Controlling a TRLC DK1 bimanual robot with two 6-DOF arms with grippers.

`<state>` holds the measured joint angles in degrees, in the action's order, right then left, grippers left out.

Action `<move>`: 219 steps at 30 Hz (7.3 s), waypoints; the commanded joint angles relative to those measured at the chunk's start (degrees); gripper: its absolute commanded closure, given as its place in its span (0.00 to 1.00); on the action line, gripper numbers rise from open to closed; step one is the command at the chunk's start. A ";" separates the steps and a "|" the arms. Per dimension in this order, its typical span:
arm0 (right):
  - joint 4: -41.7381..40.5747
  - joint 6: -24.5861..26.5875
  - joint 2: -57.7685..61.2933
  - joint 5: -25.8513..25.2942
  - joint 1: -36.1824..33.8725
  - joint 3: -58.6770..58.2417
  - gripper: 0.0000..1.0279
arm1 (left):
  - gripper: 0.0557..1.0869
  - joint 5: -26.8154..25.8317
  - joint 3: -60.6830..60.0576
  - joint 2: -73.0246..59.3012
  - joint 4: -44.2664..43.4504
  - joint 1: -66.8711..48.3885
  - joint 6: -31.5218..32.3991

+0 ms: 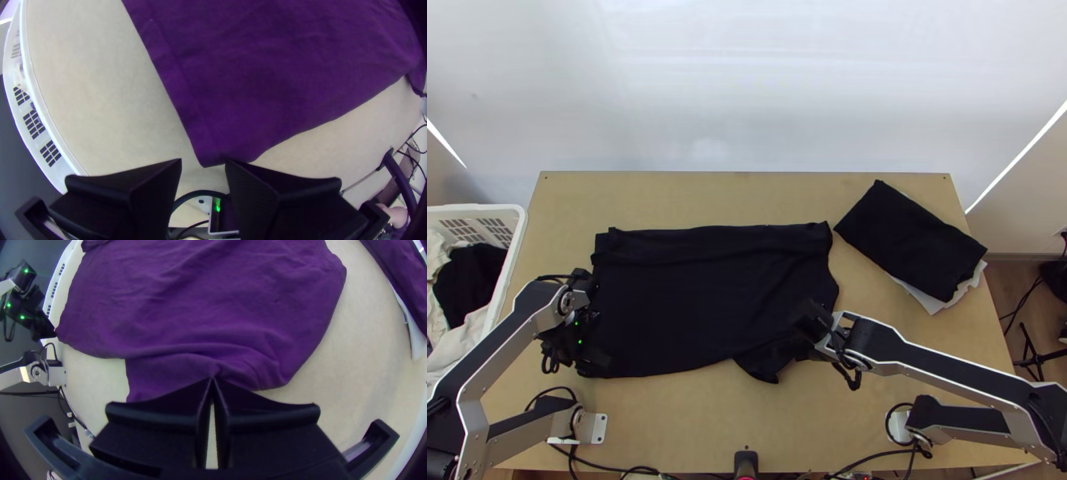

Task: Fold the t-shirt

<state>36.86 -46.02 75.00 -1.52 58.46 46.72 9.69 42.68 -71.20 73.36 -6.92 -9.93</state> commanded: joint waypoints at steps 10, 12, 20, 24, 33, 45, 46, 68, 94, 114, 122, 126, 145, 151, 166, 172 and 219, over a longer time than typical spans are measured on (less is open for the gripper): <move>0.67 1.37 -4.16 -0.06 -4.76 1.09 0.97 | 0.96 -3.45 1.01 -1.57 -4.46 -1.08 -0.61; 1.55 1.90 -5.13 0.02 -6.78 1.01 0.97 | 0.96 -3.54 3.29 -1.31 -3.58 1.73 -1.23; 2.95 2.95 -7.68 0.02 -9.59 -0.58 0.97 | 0.96 -6.88 7.86 -1.49 -1.73 12.98 -6.68; 2.95 3.04 -8.03 -0.06 -9.68 -1.46 0.97 | 0.96 -8.11 9.71 -2.80 -4.11 15.44 -7.12; 2.95 4.01 -8.47 -0.06 -11.17 0.65 0.97 | 0.96 -9.96 18.06 -7.81 -8.41 14.48 0.09; 1.55 11.92 -4.95 -1.12 -21.81 8.30 0.97 | 0.96 -10.05 32.03 -17.22 -8.85 12.28 4.40; 1.55 12.09 -4.43 -1.12 -22.42 8.92 0.97 | 0.96 -10.05 33.26 -18.01 -8.85 12.19 4.66; -8.21 13.15 12.89 -2.61 -27.08 16.91 0.97 | 0.96 -9.96 47.50 -26.45 -7.80 9.73 8.26; -14.27 14.47 31.52 -5.69 -30.77 29.83 0.97 | 0.96 -9.87 45.83 -31.19 -15.44 11.05 10.55; -13.57 15.26 24.14 -5.95 -29.80 29.66 0.04 | 0.04 -14.88 42.67 -26.18 -20.63 14.83 12.48; -13.48 15.26 17.02 -5.78 -25.41 30.36 0.04 | 0.04 -30.96 34.14 -19.77 -24.50 21.60 8.09; -12.78 15.26 16.93 -5.51 -23.83 30.98 0.04 | 0.04 -35.97 30.54 -20.12 -25.99 23.27 6.95; -11.55 13.06 17.90 -5.34 -20.31 32.03 0.05 | 0.04 -51.09 17.35 -22.76 -36.19 33.55 4.84; -11.55 12.62 18.34 -5.34 -19.52 32.12 0.05 | 0.04 -50.91 15.77 -24.51 -40.76 30.74 6.77; -11.02 12.27 18.34 -5.42 -19.70 31.86 0.05 | 0.04 -48.37 15.77 -28.47 -46.29 26.08 8.09; -11.02 12.27 18.43 -5.42 -19.96 31.50 0.04 | 0.04 -47.84 18.14 -28.56 -45.77 27.57 7.47; -10.67 12.27 15.88 -5.34 -22.16 31.24 0.10 | 0.97 -41.60 33.79 -35.50 -31.00 46.38 0.09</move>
<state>26.17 -33.61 91.39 -6.87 36.71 78.26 -33.74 67.24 -103.59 33.80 32.16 -7.42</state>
